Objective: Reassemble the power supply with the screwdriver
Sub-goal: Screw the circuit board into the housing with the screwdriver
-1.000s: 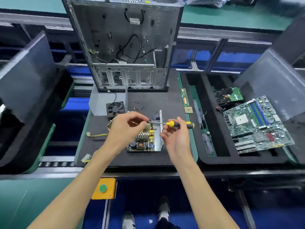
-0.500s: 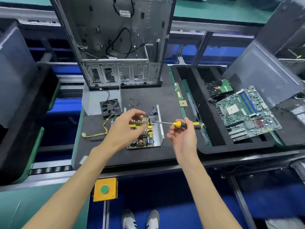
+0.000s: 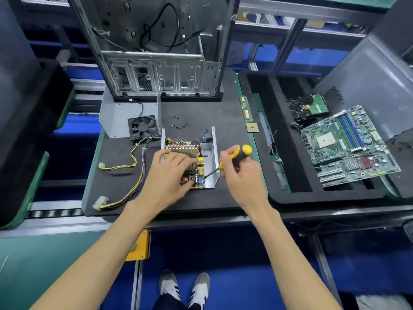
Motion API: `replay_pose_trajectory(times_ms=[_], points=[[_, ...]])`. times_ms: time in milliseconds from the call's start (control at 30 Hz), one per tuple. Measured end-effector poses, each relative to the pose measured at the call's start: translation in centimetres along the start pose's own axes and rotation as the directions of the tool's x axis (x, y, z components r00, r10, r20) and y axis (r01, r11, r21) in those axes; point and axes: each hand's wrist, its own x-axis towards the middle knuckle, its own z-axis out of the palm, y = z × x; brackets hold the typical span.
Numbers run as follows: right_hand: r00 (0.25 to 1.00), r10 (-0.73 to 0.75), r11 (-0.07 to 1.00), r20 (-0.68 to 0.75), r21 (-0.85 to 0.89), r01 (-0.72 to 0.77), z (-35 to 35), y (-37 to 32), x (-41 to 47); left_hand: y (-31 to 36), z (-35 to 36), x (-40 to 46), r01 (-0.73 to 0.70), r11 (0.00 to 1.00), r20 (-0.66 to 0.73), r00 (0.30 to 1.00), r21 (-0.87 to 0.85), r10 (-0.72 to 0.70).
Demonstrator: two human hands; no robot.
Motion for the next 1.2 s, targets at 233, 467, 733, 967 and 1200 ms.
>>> replay_pose_trajectory(times_ms=[233, 467, 733, 967, 1200], points=[[0.989, -0.132, 0.977, 0.063, -0.163, 0.14, 0.7, 0.9, 0.2, -0.2, 0.4, -0.1, -0.027, 1.0, -0.061, 0.998, 0.014, 0.028], [0.983, -0.168, 0.958, 0.08, -0.22, 0.182, 0.6, 1.1, -0.1, -0.1, 0.4, -0.1, -0.012, 1.0, -0.062, 0.998, 0.01, 0.013], [0.976, -0.209, 0.939, 0.061, -0.266, 0.218, 0.7, 1.6, -0.3, -0.2, 0.5, -0.1, 0.003, 1.0, -0.056, 0.998, 0.009, -0.002], [0.963, -0.252, 0.916, 0.091, -0.3, 0.268, 0.8, 1.2, -0.2, 0.0, 0.2, -0.1, 0.015, 1.0, -0.047, 0.999, 0.007, -0.015], [0.952, -0.287, 0.903, 0.105, -0.302, 0.305, 0.9, 1.0, -0.1, -0.1, 0.2, -0.1, 0.016, 1.0, -0.029, 0.999, 0.01, -0.016]])
